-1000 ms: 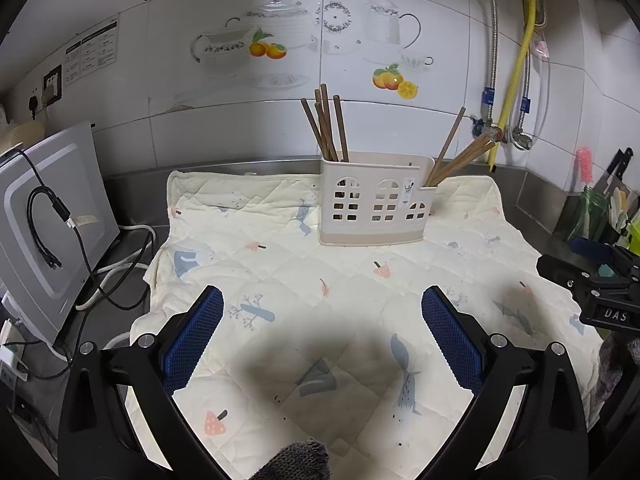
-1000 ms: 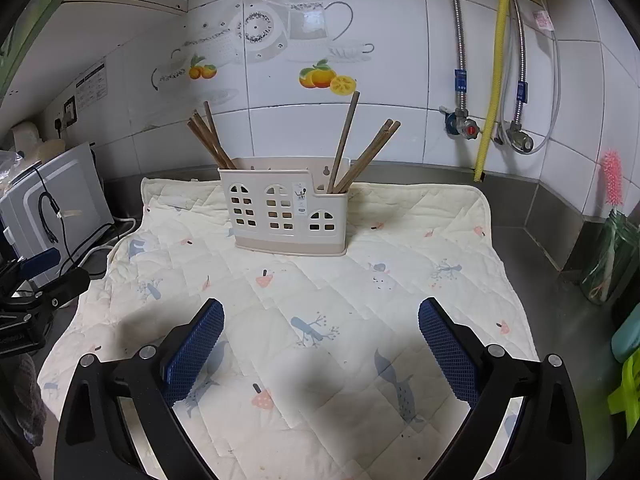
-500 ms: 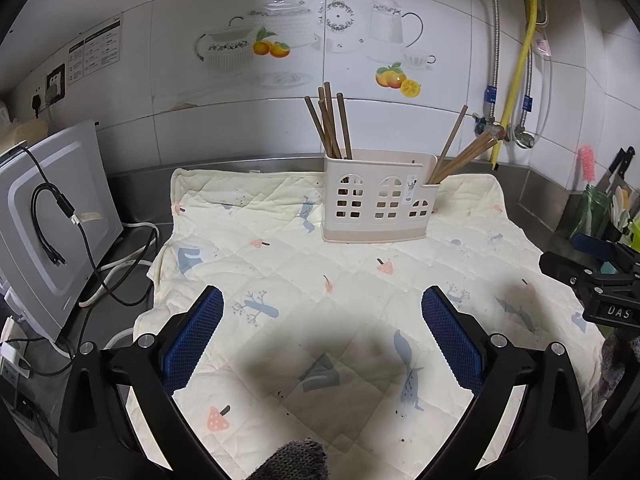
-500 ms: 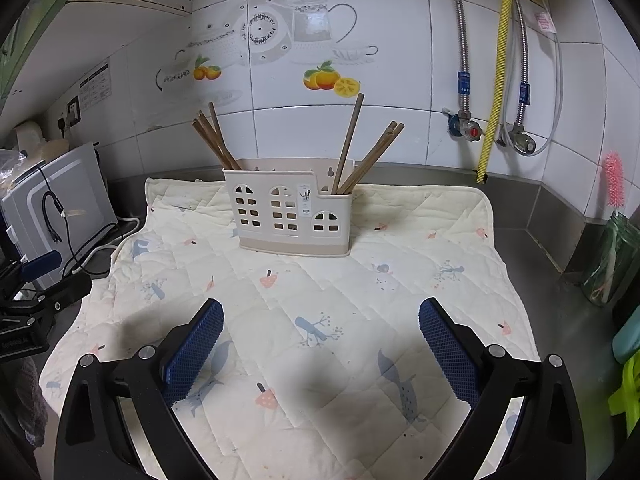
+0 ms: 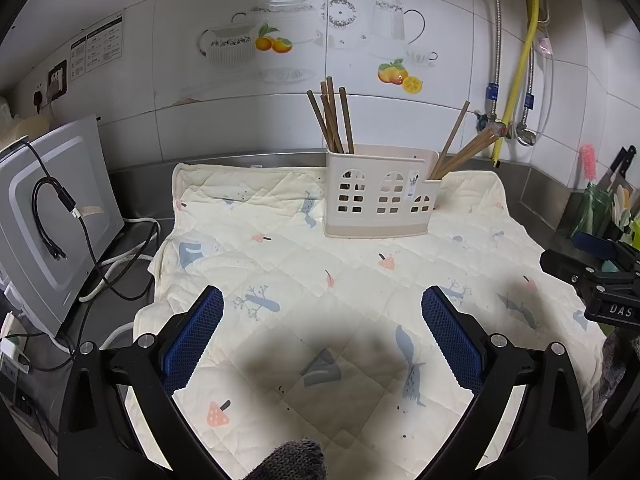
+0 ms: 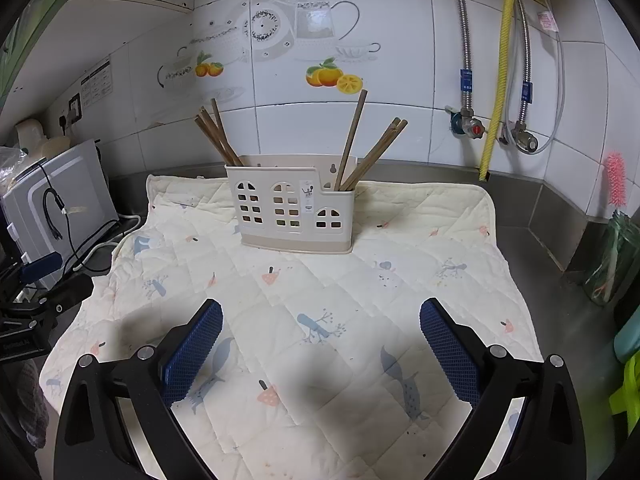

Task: Organize utensils

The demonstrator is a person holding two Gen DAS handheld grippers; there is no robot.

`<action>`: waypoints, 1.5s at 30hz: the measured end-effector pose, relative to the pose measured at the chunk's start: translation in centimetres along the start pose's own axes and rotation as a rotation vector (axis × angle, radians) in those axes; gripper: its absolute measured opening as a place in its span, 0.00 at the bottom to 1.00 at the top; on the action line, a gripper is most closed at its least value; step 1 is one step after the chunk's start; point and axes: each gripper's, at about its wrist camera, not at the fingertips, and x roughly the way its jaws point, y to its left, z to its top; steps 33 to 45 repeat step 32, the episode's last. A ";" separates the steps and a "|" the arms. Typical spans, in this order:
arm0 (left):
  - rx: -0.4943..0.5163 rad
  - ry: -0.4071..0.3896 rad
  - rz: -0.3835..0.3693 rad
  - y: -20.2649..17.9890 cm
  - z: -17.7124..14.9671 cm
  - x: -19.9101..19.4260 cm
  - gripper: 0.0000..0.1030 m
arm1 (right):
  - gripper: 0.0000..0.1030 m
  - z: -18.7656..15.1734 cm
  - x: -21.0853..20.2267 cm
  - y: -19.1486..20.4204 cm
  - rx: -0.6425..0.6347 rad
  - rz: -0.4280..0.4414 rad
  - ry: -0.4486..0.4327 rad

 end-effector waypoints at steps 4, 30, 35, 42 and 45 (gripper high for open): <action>0.000 0.003 0.000 -0.1 0.0 0.0 0.95 | 0.93 0.0 0.0 0.0 0.002 0.000 0.000; -0.008 0.008 0.013 0.0 -0.4 0.3 0.95 | 0.93 -0.4 0.1 -0.2 0.006 0.000 0.008; -0.013 0.009 0.013 0.1 -0.4 0.4 0.95 | 0.93 -0.4 0.1 -0.2 0.006 0.002 0.010; -0.013 0.009 0.013 0.1 -0.4 0.4 0.95 | 0.93 -0.4 0.1 -0.2 0.006 0.002 0.010; -0.013 0.009 0.013 0.1 -0.4 0.4 0.95 | 0.93 -0.4 0.1 -0.2 0.006 0.002 0.010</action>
